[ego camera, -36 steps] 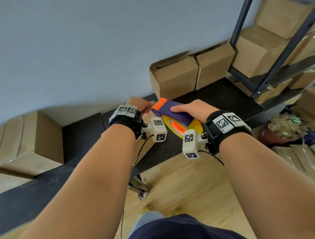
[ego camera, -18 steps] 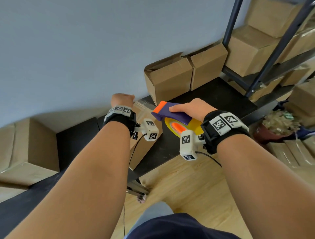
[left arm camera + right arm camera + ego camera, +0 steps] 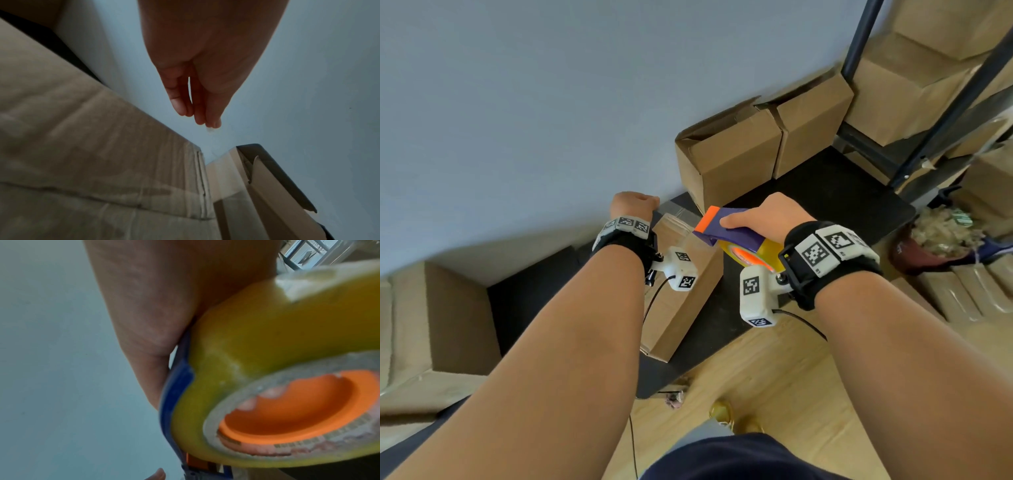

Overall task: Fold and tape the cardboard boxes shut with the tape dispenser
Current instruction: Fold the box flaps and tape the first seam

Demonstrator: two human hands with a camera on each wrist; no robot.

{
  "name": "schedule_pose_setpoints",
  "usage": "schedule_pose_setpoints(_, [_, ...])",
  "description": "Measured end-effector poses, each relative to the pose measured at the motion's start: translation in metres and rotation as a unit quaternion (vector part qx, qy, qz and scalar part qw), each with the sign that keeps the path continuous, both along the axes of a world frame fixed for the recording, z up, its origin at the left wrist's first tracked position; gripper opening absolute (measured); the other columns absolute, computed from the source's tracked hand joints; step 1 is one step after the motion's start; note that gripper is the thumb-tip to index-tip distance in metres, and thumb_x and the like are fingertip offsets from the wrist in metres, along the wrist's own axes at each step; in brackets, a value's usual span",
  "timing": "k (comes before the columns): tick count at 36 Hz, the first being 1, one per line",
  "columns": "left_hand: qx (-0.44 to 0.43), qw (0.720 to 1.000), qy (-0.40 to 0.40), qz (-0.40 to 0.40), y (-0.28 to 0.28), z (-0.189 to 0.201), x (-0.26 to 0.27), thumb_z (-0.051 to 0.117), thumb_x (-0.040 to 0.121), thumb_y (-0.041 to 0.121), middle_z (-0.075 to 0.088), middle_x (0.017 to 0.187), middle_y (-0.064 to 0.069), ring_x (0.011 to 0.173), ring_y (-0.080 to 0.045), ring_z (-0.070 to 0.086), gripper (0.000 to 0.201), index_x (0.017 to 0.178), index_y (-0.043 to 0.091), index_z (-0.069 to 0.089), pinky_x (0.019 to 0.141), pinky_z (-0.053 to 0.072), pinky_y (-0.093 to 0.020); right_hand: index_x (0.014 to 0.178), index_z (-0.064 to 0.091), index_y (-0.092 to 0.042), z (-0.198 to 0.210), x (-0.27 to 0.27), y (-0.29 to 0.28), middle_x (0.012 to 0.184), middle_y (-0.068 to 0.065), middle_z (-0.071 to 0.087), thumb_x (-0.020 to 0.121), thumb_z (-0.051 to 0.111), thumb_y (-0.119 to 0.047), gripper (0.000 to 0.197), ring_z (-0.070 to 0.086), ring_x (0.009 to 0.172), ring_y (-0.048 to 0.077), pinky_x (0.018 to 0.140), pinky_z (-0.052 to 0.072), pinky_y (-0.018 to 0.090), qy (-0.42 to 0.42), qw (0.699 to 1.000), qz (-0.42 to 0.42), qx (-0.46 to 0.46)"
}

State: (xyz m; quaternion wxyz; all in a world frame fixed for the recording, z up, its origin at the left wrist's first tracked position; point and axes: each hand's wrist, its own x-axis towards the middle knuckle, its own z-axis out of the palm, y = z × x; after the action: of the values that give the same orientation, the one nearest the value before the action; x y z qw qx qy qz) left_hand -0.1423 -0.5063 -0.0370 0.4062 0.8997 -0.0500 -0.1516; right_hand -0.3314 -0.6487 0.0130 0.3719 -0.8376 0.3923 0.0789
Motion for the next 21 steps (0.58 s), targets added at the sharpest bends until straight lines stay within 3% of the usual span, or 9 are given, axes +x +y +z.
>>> schedule_pose_setpoints(5, [0.022,0.999,0.009,-0.024,-0.004,-0.014,0.004,0.066,0.088,0.023,0.071,0.097,-0.011,0.087,-0.026,0.064,0.018,0.091,0.008,0.074,0.087,0.054,-0.036,0.079,0.05,-0.014,-0.004,0.004,-0.002,0.08,0.003,0.058,0.073,0.074,-0.057,0.049,0.056,0.073,0.016,0.057,0.038,0.026,0.018,0.999,-0.024,0.011])
schedule_pose_setpoints(8, [0.048,0.998,0.017,-0.034,-0.005,-0.019,0.005,0.066,0.087,0.027,0.068,0.086,-0.011,0.084,-0.029,0.064,0.02,0.081,0.009,0.071,0.082,0.056,-0.036,0.093,0.054,-0.011,-0.006,0.004,-0.002,0.083,0.003,0.058,0.073,0.075,-0.057,0.054,0.056,0.075,0.015,0.059,0.038,0.026,0.024,0.999,-0.037,0.022])
schedule_pose_setpoints(11, [0.06,0.997,0.031,-0.037,-0.006,-0.022,0.007,0.064,0.087,0.028,0.065,0.078,-0.012,0.076,-0.027,0.061,0.028,0.084,0.002,0.071,0.076,0.053,-0.035,0.101,0.053,-0.01,-0.005,0.005,-0.002,0.083,0.002,0.057,0.073,0.075,-0.057,0.059,0.056,0.076,0.015,0.059,0.038,0.027,0.03,0.998,-0.045,0.025])
schedule_pose_setpoints(14, [0.091,0.994,0.037,-0.049,-0.007,-0.026,0.007,0.056,0.091,0.028,0.057,0.07,-0.007,0.08,-0.027,0.059,0.029,0.074,0.006,0.061,0.068,0.043,-0.03,0.101,0.051,-0.012,-0.004,0.006,-0.002,0.084,0.002,0.055,0.074,0.075,-0.056,0.057,0.053,0.074,0.015,0.062,0.039,0.027,0.036,0.998,-0.052,0.029])
schedule_pose_setpoints(15, [0.102,0.992,0.041,-0.057,-0.006,-0.026,0.005,0.051,0.094,0.031,0.059,0.076,-0.008,0.089,-0.028,0.062,0.031,0.079,0.006,0.061,0.07,0.042,-0.029,0.103,0.05,-0.012,-0.004,0.006,-0.002,0.085,0.002,0.055,0.074,0.075,-0.055,0.057,0.053,0.074,0.015,0.065,0.039,0.028,0.038,0.997,-0.054,0.031])
schedule_pose_setpoints(18, [0.089,0.994,0.034,-0.058,-0.006,-0.03,0.002,0.04,0.102,0.026,0.061,0.12,-0.016,0.115,-0.033,0.056,0.036,0.126,0.006,0.058,0.089,0.044,-0.033,0.112,0.054,-0.01,-0.004,0.006,-0.001,0.092,0.004,0.057,0.075,0.075,-0.054,0.062,0.055,0.082,0.017,0.072,0.041,0.03,0.038,0.997,-0.061,0.038])
schedule_pose_setpoints(21, [0.132,0.988,0.017,-0.081,-0.006,-0.031,-0.005,0.039,0.102,0.017,0.057,0.127,-0.02,0.118,-0.035,0.053,0.034,0.128,0.0,0.053,0.093,0.043,-0.037,0.117,0.055,-0.008,-0.004,0.005,-0.001,0.099,0.006,0.059,0.075,0.075,-0.054,0.065,0.056,0.085,0.019,0.074,0.042,0.031,0.036,0.996,-0.065,0.043])
